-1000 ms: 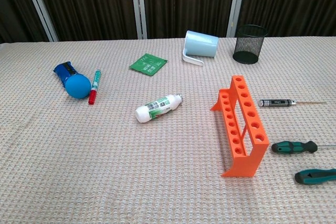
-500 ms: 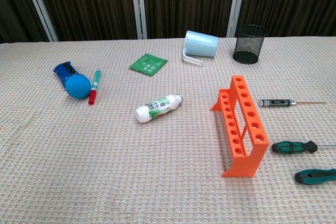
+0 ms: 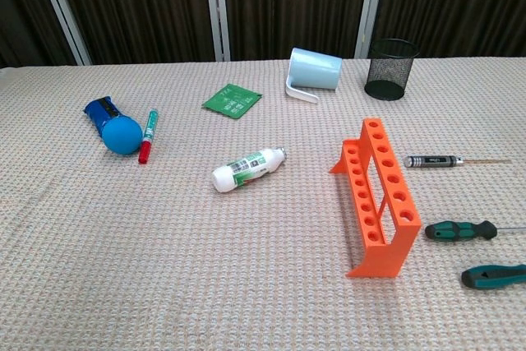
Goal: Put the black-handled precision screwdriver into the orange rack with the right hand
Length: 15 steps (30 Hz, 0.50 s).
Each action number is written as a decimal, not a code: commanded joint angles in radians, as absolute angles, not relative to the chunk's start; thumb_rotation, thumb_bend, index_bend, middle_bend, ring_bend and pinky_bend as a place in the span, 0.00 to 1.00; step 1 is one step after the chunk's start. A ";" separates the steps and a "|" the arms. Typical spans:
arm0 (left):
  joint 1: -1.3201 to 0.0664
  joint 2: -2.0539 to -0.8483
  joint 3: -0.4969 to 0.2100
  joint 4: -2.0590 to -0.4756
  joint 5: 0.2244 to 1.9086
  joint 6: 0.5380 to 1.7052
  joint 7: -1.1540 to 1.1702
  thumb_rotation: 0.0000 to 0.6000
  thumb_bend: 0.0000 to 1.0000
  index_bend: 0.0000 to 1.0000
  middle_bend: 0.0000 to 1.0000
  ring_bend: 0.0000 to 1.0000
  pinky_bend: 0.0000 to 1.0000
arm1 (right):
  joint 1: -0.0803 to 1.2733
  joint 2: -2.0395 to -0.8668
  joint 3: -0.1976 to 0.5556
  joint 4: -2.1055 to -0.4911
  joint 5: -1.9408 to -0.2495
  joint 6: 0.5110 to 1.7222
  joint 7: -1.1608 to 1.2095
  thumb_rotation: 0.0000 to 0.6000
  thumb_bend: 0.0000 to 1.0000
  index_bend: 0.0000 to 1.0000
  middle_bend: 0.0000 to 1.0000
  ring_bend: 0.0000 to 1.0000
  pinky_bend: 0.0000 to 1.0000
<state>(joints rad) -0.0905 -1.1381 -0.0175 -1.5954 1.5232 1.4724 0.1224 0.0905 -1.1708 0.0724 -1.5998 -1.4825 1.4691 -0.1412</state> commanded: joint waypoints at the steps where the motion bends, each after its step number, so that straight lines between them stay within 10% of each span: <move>1: -0.097 -1.140 -0.021 -1.594 1.527 1.469 0.122 1.00 0.15 0.25 0.10 0.04 0.00 | 0.117 -1.171 0.084 -1.616 -1.491 1.449 -0.170 1.00 0.24 0.33 0.19 0.05 0.14; 15: -0.122 -1.130 -0.030 -1.592 1.543 1.459 0.132 1.00 0.15 0.25 0.10 0.04 0.00 | 0.292 -1.175 0.169 -1.683 -1.443 1.255 -0.217 1.00 0.29 0.38 0.20 0.04 0.14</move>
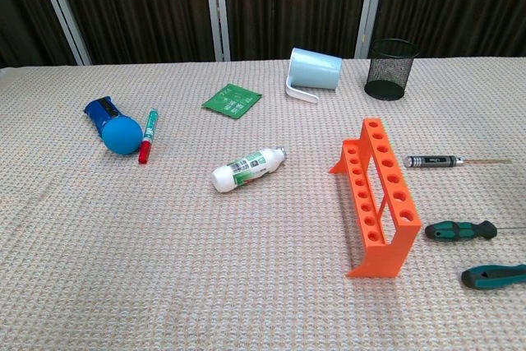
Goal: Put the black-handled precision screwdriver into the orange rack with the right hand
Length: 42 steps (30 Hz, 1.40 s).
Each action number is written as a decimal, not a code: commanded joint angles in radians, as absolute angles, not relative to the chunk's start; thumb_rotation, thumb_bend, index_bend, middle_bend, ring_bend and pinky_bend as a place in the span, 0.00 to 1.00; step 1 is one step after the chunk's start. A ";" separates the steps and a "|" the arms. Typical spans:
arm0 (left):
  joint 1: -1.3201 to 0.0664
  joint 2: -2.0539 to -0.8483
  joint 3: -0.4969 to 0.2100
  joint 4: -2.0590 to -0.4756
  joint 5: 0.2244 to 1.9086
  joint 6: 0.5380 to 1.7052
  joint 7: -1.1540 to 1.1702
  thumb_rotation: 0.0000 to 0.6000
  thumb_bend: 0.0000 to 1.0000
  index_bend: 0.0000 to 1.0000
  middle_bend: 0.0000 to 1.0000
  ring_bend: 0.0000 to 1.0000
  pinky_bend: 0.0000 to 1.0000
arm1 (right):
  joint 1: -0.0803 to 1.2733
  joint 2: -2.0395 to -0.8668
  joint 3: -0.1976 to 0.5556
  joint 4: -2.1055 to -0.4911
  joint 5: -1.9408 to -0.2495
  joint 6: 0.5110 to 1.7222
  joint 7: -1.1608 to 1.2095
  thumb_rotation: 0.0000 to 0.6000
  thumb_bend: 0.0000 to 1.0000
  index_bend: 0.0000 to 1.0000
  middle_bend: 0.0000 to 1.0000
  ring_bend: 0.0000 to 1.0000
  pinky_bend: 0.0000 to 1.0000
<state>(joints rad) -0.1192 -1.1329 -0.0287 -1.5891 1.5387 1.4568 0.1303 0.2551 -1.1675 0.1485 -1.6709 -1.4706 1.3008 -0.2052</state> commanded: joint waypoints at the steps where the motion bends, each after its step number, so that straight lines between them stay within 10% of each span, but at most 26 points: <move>1: -0.123 -1.128 -0.030 -1.593 1.545 1.459 0.132 1.00 0.15 0.25 0.10 0.04 0.00 | 0.302 -1.175 0.173 -1.685 -1.434 1.240 -0.220 1.00 0.29 0.37 0.20 0.04 0.14; 17: -0.147 -1.108 -0.043 -1.614 1.541 1.444 0.145 1.00 0.15 0.24 0.09 0.03 0.00 | 0.611 -1.292 0.251 -1.616 -1.040 0.900 -0.621 1.00 0.29 0.33 0.15 0.00 0.08; 42: -0.150 -1.108 -0.042 -1.596 1.538 1.452 0.125 1.00 0.15 0.24 0.09 0.03 0.00 | 0.811 -1.509 0.157 -1.379 -0.714 0.946 -0.942 1.00 0.31 0.40 0.16 0.00 0.06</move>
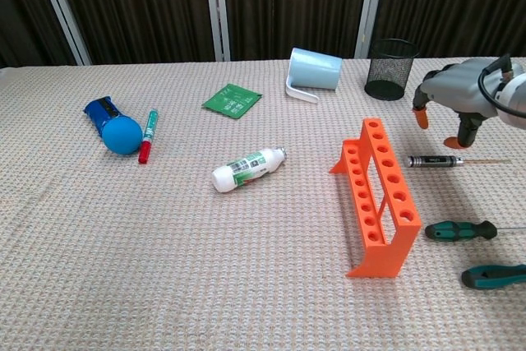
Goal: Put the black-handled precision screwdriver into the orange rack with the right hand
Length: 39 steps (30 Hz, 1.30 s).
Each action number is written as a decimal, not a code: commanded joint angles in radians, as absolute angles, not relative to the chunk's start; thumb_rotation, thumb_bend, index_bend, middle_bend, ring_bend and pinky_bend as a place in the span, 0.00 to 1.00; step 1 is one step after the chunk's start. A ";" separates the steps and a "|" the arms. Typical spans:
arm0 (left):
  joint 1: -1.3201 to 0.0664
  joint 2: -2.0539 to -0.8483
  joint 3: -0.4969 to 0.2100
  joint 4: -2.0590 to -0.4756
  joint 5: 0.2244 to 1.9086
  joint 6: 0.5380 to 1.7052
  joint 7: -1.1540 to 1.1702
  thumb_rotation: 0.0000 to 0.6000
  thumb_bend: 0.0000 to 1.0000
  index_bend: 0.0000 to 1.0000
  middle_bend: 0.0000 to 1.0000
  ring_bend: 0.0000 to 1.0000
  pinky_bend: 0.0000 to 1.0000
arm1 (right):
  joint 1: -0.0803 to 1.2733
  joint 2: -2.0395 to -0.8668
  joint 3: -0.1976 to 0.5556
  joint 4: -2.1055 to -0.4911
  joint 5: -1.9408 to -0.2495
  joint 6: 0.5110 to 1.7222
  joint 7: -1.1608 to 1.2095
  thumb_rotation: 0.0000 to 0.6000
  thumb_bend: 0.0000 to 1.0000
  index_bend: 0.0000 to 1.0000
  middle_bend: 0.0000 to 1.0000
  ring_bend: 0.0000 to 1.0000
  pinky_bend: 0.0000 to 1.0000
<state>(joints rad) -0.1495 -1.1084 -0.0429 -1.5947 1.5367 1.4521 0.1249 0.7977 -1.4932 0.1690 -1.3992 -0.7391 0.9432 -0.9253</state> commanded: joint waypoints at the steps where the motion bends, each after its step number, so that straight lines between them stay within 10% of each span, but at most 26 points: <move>1: -0.150 -1.107 -0.042 -1.596 1.538 1.452 0.125 1.00 0.15 0.24 0.09 0.03 0.00 | 0.815 -1.513 0.155 -1.371 -0.706 0.944 -0.946 1.00 0.31 0.40 0.16 0.00 0.06; 39: -0.152 -1.115 -0.035 -1.559 1.511 1.431 0.087 1.00 0.15 0.24 0.09 0.03 0.00 | 0.895 -1.622 0.128 -1.240 -0.537 0.907 -0.922 1.00 0.21 0.50 0.19 0.00 0.06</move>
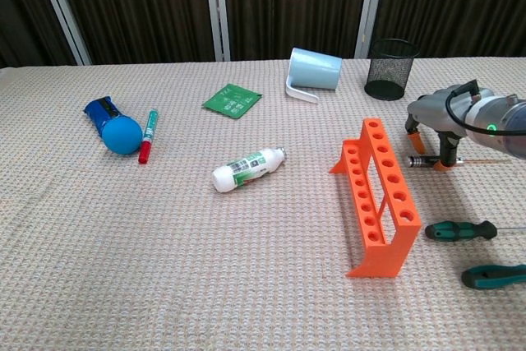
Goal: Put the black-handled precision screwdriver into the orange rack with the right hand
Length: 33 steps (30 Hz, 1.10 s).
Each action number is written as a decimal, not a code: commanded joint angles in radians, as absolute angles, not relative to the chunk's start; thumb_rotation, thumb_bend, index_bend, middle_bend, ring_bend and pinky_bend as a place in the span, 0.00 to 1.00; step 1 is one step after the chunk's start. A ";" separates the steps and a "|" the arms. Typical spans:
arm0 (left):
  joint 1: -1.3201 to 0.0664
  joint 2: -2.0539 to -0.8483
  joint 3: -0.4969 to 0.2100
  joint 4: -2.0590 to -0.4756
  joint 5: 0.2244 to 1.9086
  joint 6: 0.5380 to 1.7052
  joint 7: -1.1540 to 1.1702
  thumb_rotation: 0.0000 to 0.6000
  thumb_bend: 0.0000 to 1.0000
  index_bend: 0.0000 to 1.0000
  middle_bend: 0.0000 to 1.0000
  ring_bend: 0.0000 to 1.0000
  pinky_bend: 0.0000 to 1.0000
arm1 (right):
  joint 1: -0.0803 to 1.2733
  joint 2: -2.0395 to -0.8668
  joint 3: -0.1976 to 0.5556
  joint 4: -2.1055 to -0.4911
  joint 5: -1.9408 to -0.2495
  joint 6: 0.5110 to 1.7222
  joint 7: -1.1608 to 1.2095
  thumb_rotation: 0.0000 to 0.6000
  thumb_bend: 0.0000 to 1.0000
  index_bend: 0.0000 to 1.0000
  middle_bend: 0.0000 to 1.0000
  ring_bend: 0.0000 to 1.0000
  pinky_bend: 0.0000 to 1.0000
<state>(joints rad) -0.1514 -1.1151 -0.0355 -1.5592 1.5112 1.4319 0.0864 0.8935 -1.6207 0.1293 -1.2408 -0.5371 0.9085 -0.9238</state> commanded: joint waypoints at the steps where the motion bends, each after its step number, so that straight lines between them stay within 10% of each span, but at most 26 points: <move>1: -0.152 -1.115 -0.035 -1.559 1.511 1.430 0.087 1.00 0.15 0.24 0.08 0.03 0.00 | 0.895 -1.623 0.128 -1.238 -0.537 0.907 -0.920 1.00 0.21 0.50 0.20 0.00 0.06; 22: -0.150 -1.118 -0.034 -1.556 1.503 1.430 0.086 1.00 0.15 0.24 0.08 0.03 0.00 | 0.904 -1.641 0.121 -1.200 -0.529 0.893 -0.899 1.00 0.36 0.58 0.23 0.00 0.06; 33: -0.153 -1.115 -0.032 -1.561 1.518 1.435 0.081 1.00 0.15 0.24 0.08 0.03 0.00 | 0.818 -1.411 0.216 -1.507 -0.607 0.901 -0.632 1.00 0.38 0.59 0.24 0.00 0.06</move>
